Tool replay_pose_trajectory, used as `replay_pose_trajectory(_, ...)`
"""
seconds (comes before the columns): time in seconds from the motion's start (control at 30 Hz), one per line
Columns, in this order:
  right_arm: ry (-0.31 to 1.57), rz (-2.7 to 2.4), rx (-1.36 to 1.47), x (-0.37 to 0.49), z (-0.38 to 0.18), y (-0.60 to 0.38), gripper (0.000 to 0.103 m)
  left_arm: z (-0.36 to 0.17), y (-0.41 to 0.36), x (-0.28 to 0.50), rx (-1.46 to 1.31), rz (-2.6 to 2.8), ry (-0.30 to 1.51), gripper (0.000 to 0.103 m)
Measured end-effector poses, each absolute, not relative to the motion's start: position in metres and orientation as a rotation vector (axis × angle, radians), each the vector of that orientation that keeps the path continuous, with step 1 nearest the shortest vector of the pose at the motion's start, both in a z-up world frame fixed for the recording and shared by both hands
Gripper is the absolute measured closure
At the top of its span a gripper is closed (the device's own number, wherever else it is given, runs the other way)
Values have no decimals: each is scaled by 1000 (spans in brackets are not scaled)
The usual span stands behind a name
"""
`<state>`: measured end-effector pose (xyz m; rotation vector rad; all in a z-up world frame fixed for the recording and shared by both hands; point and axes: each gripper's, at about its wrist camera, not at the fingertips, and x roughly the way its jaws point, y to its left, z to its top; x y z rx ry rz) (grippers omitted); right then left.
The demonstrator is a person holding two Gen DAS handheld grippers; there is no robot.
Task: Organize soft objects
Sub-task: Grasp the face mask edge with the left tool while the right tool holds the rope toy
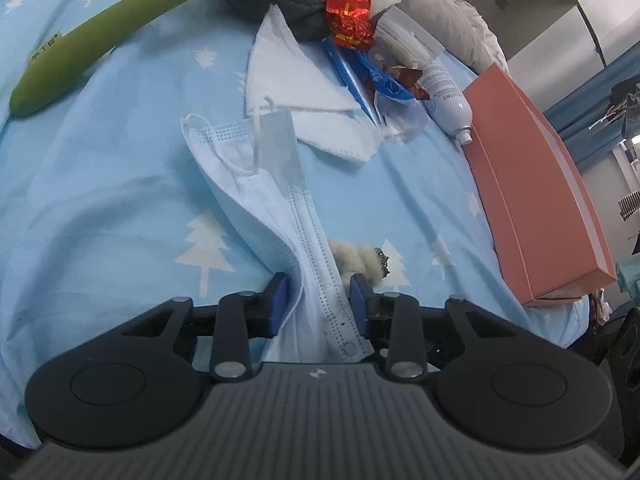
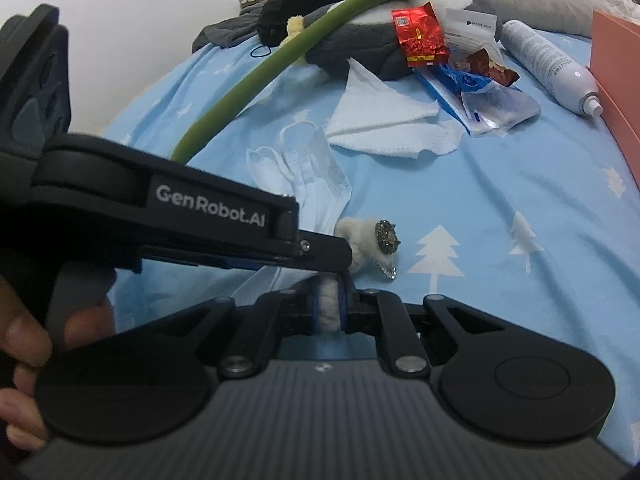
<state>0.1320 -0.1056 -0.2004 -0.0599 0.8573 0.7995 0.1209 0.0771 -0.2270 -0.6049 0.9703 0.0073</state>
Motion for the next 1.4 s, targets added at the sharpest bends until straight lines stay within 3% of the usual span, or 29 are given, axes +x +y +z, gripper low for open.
replay_pose_trajectory(0.13, 859, 778, -76, 132, -200, -108, 90, -227, 78, 117, -610, 22, 969, 89)
replay_pose_trajectory(0.23, 854, 755, -91, 131, -198, -109, 90, -227, 79, 114, -597, 34, 970, 92)
replay_pose_trajectory(0.77, 803, 658, -66, 123, -168, -137, 92, -182, 72, 99, -521, 14, 894, 93)
replay_pose_trajectory(1.4, 571, 584, 30, 109, -51, -196, 92, -66, 25, 94, -371, -127, 767, 93)
